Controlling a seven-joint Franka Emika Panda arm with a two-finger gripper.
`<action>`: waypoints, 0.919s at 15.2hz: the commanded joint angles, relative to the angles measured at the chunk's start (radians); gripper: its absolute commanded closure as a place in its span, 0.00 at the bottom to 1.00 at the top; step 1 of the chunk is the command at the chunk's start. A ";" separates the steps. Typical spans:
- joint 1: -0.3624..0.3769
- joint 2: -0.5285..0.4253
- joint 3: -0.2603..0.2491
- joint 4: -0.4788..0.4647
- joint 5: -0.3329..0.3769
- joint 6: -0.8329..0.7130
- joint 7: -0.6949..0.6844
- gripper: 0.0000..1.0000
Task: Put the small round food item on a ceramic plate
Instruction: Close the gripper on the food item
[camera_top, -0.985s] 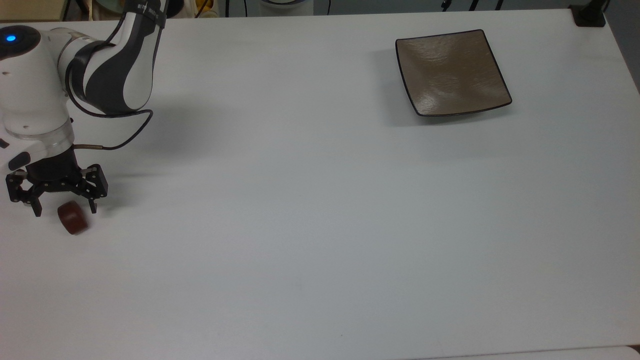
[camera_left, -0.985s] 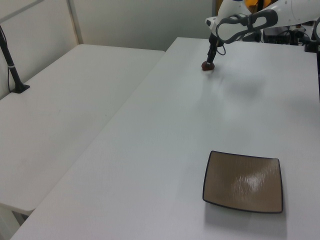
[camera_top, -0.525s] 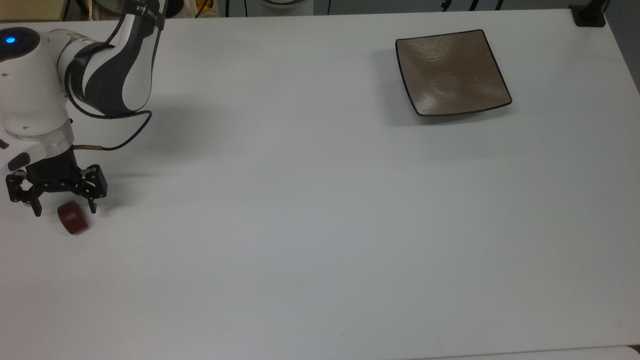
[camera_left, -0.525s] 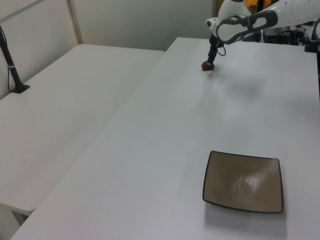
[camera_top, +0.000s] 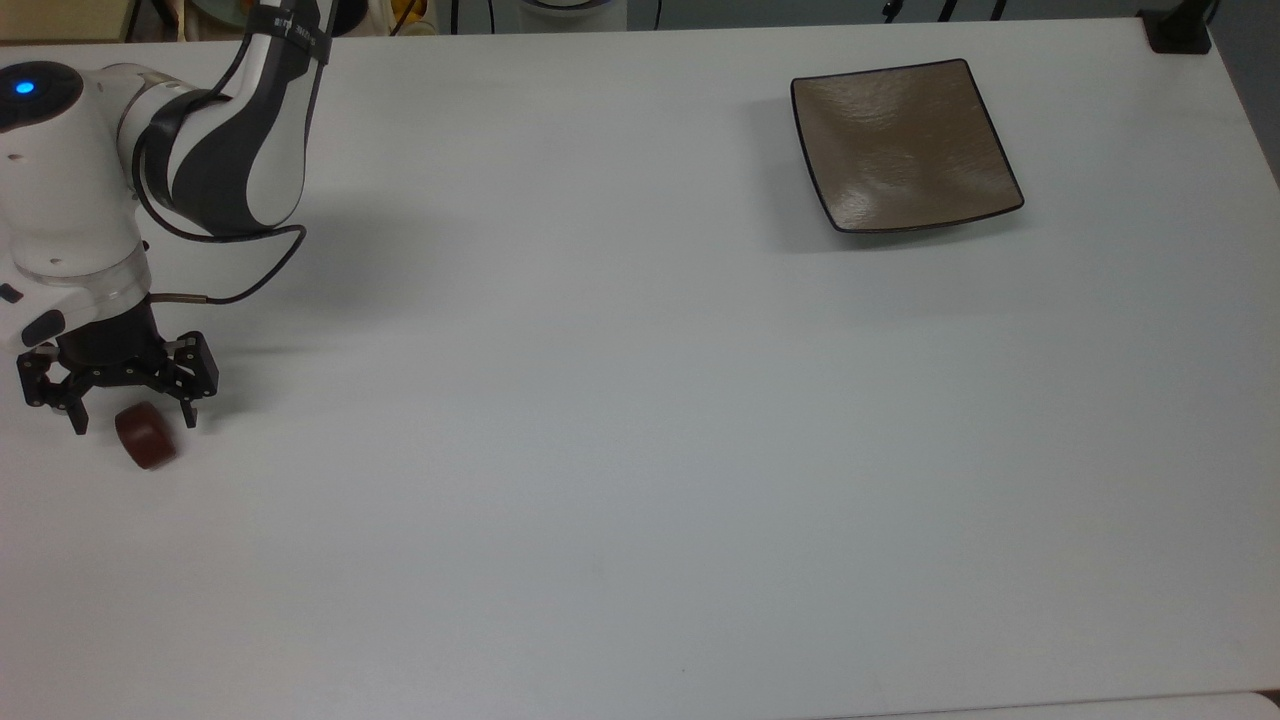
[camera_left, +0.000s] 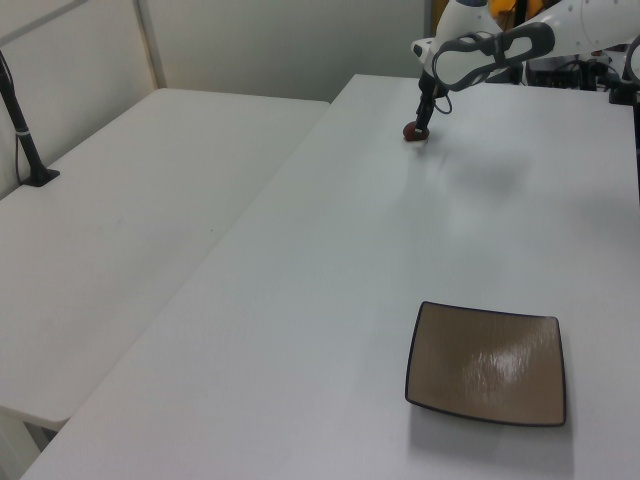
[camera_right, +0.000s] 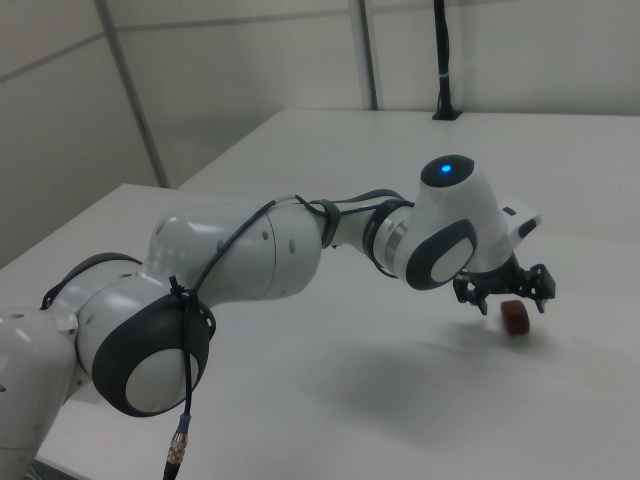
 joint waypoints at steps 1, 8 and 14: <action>-0.003 0.010 0.004 -0.013 0.002 0.077 -0.024 0.08; -0.002 0.016 0.004 -0.019 -0.006 0.092 -0.020 0.64; 0.004 -0.064 0.004 -0.073 -0.009 0.076 -0.014 0.65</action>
